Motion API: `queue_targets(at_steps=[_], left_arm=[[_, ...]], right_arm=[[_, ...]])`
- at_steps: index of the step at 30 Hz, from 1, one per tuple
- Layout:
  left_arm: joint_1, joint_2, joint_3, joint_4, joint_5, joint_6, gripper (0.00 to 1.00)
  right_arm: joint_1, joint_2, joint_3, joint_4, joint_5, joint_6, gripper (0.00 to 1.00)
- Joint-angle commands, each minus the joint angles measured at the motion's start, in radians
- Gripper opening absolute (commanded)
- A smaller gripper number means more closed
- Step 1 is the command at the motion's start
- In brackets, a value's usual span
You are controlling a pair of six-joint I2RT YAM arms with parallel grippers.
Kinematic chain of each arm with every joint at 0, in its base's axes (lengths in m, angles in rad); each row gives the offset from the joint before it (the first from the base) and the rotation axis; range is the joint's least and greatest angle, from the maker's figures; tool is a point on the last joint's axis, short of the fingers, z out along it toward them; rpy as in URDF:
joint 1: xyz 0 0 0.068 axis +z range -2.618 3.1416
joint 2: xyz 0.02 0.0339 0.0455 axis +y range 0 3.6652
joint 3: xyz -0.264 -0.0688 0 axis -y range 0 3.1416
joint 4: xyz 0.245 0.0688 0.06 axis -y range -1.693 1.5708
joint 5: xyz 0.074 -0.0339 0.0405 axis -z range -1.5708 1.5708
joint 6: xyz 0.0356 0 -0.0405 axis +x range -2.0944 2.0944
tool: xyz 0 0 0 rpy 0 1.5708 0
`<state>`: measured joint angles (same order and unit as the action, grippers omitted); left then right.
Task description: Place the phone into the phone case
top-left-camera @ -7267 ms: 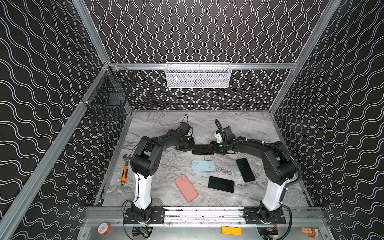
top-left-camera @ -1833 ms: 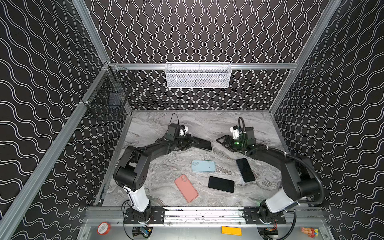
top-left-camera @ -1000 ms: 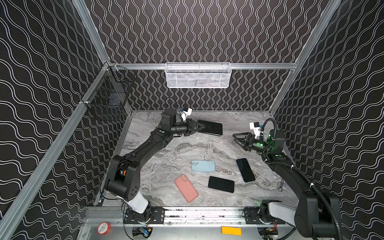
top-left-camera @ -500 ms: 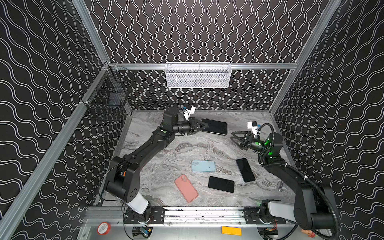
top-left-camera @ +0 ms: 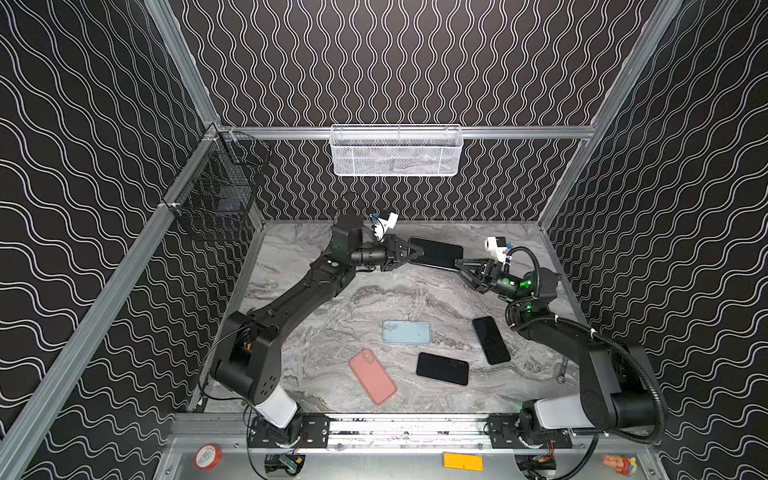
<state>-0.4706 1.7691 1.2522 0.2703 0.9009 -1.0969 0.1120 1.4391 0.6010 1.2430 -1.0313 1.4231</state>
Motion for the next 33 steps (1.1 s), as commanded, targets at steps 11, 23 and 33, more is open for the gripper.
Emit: queue_targets(at_steps=[11, 23, 33], left_arm=[[0.0, 0.013, -0.004, 0.096, 0.018, -0.026, 0.0], [0.001, 0.024, -0.008, 0.148, 0.024, -0.065, 0.23], [-0.016, 0.026, -0.004, 0.15, 0.026, -0.061, 0.2]], right_arm=[[0.002, -0.009, -0.009, 0.058, 0.02, -0.005, 0.19], [0.006, -0.027, 0.011, -0.093, 0.033, -0.102, 0.05], [0.03, -0.081, 0.062, -0.377, 0.08, -0.28, 0.0]])
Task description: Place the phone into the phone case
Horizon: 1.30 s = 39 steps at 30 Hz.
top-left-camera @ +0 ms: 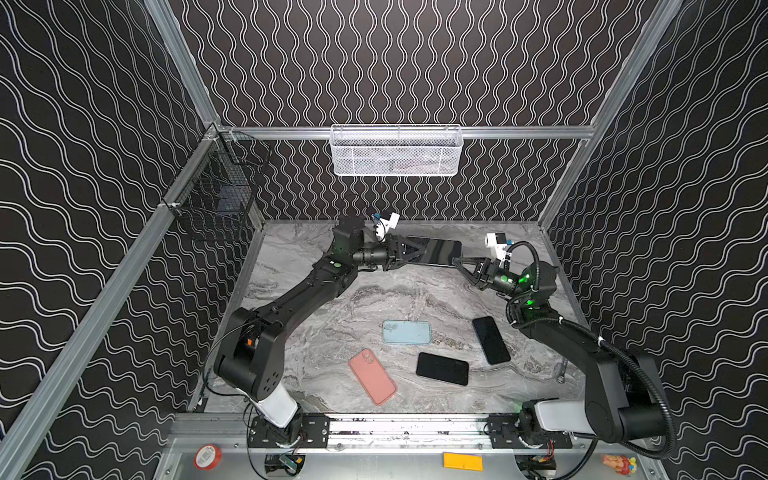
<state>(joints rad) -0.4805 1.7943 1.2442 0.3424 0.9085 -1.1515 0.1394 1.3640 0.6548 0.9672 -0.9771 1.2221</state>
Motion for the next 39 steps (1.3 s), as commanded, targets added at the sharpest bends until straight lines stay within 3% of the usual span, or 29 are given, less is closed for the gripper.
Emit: queue_targets(at_steps=[1, 3, 7, 13, 16, 22, 28, 31, 32, 35, 39], left_arm=[[-0.006, 0.0, 0.002, 0.076, 0.018, -0.004, 0.12], [-0.006, -0.004, -0.004, 0.072, 0.018, -0.001, 0.0], [-0.007, -0.011, -0.016, 0.072, 0.014, 0.001, 0.0], [-0.006, -0.012, -0.017, 0.067, 0.013, 0.004, 0.0], [-0.005, -0.014, -0.018, 0.062, 0.012, 0.006, 0.0], [-0.007, -0.011, -0.02, 0.068, 0.012, 0.002, 0.0], [-0.007, -0.01, -0.017, 0.07, 0.02, -0.003, 0.0], [-0.006, -0.013, -0.015, 0.07, 0.023, -0.002, 0.0], [-0.007, -0.013, -0.015, 0.068, 0.024, 0.0, 0.0], [-0.006, -0.018, -0.016, 0.069, 0.027, 0.0, 0.0], [-0.007, -0.02, -0.021, 0.071, 0.033, -0.002, 0.0]], right_arm=[[0.002, -0.008, 0.01, -0.106, 0.027, -0.079, 0.01], [0.0, -0.015, 0.016, -0.126, 0.029, -0.09, 0.13], [-0.012, -0.029, 0.042, -0.177, 0.028, -0.122, 0.38], [-0.023, -0.022, 0.083, -0.203, 0.023, -0.143, 0.43], [-0.026, -0.014, 0.095, -0.196, 0.021, -0.138, 0.34], [-0.026, 0.001, 0.087, -0.165, 0.02, -0.12, 0.02], [-0.026, -0.012, 0.086, -0.245, 0.034, -0.181, 0.01], [-0.027, -0.009, 0.109, -0.285, 0.034, -0.216, 0.4], [-0.027, -0.002, 0.119, -0.286, 0.026, -0.22, 0.45], [-0.031, 0.026, 0.152, -0.28, -0.001, -0.22, 0.5], [-0.031, 0.066, 0.176, -0.228, -0.034, -0.191, 0.47]])
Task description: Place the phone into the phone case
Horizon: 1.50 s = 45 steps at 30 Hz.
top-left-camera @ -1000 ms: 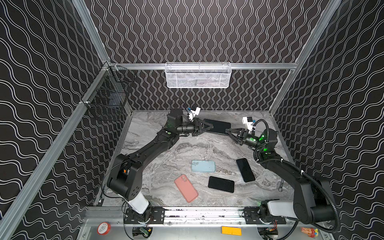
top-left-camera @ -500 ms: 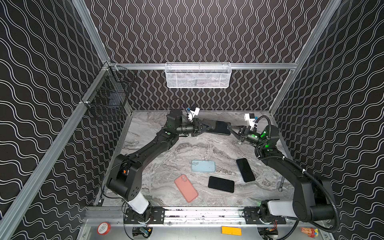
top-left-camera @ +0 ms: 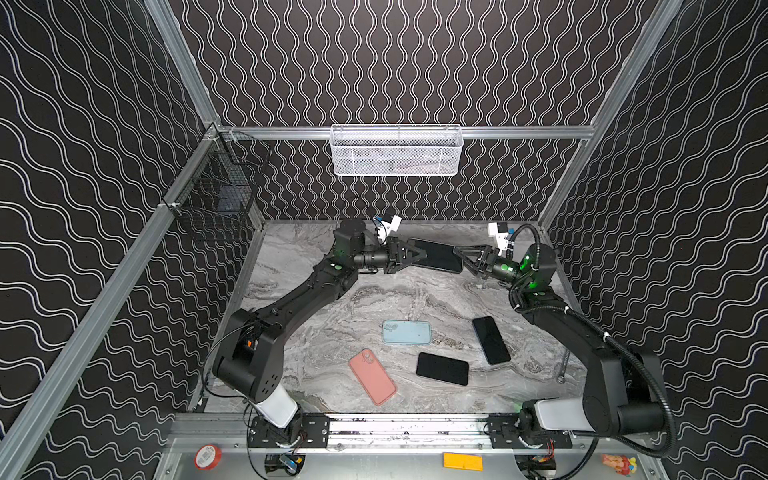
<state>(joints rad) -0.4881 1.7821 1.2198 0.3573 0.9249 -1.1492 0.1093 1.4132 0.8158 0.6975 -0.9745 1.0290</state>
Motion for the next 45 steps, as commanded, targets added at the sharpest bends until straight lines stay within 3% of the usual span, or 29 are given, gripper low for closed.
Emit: queue_targets(at_steps=[1, 5, 15, 19, 21, 25, 29, 32, 37, 41, 45], left_arm=[[0.0, -0.009, 0.002, 0.059, 0.018, -0.006, 0.0], [0.001, -0.013, 0.003, 0.051, 0.018, -0.002, 0.0], [-0.003, -0.011, 0.006, 0.048, 0.018, -0.001, 0.0], [-0.002, -0.009, 0.007, 0.048, 0.02, -0.001, 0.0], [-0.002, -0.01, 0.01, 0.045, 0.02, 0.002, 0.0], [-0.003, -0.009, 0.012, 0.041, 0.022, 0.002, 0.0], [-0.002, -0.005, 0.03, 0.001, 0.044, 0.031, 0.0], [-0.002, 0.004, 0.074, -0.088, 0.082, 0.091, 0.0], [-0.003, 0.034, 0.215, -0.412, 0.145, 0.327, 0.0], [-0.003, 0.057, 0.316, -0.619, 0.192, 0.493, 0.0], [-0.004, 0.065, 0.36, -0.682, 0.22, 0.548, 0.0]], right_arm=[[-0.001, 0.024, 0.015, 0.059, -0.039, 0.014, 0.43], [0.0, 0.036, 0.014, 0.086, -0.042, 0.03, 0.28], [-0.004, 0.013, 0.019, 0.001, -0.015, -0.034, 0.02], [-0.003, 0.009, 0.019, -0.025, -0.007, -0.056, 0.0], [-0.004, 0.01, 0.019, -0.02, -0.009, -0.053, 0.05], [-0.011, 0.005, 0.023, -0.02, -0.014, -0.053, 0.39], [-0.054, -0.009, 0.043, -0.047, -0.056, -0.067, 0.54], [-0.08, -0.022, 0.096, -0.161, -0.123, -0.15, 0.6], [-0.076, -0.039, 0.251, -0.549, -0.151, -0.457, 0.67], [-0.066, -0.026, 0.29, -0.589, -0.185, -0.51, 0.69], [-0.044, 0.003, 0.348, -0.656, -0.239, -0.56, 0.7]])
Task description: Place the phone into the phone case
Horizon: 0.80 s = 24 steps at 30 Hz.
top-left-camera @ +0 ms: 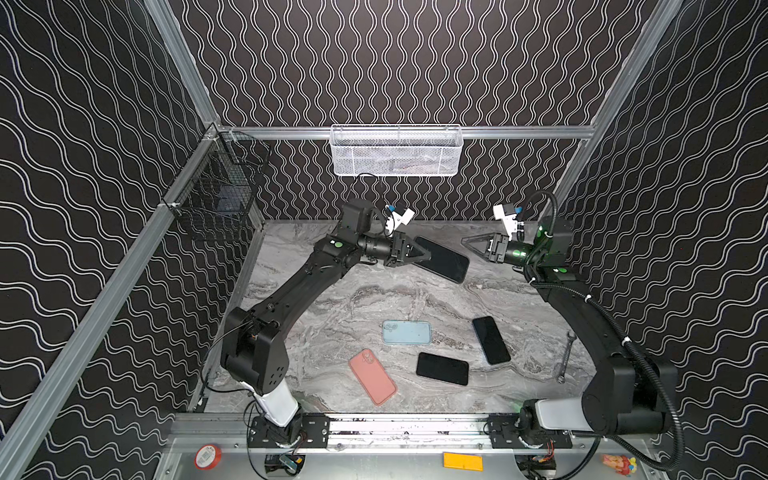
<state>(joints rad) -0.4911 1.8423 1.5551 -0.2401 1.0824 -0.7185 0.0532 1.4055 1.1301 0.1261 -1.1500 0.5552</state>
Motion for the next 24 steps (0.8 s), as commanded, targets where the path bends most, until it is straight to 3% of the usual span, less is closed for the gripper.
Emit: queue_targets(at_steps=[1, 5, 12, 18, 24], left_arm=[[0.0, 0.003, 0.021, -0.065, 0.073, 0.105, 0.0], [-0.002, -0.003, 0.0, -0.006, 0.098, 0.068, 0.0], [-0.004, -0.014, -0.022, 0.036, 0.118, 0.045, 0.0], [-0.009, -0.018, -0.045, 0.116, 0.137, -0.013, 0.0], [-0.009, -0.018, -0.058, 0.162, 0.136, -0.055, 0.0]], right_arm=[[0.023, 0.017, 0.046, -0.094, -0.077, -0.095, 0.69], [0.069, 0.034, 0.073, -0.116, -0.122, -0.113, 0.67], [0.131, 0.046, 0.076, -0.082, -0.182, -0.09, 0.55], [0.158, 0.053, 0.051, 0.035, -0.213, -0.003, 0.35], [0.168, 0.05, 0.027, 0.08, -0.212, 0.033, 0.23]])
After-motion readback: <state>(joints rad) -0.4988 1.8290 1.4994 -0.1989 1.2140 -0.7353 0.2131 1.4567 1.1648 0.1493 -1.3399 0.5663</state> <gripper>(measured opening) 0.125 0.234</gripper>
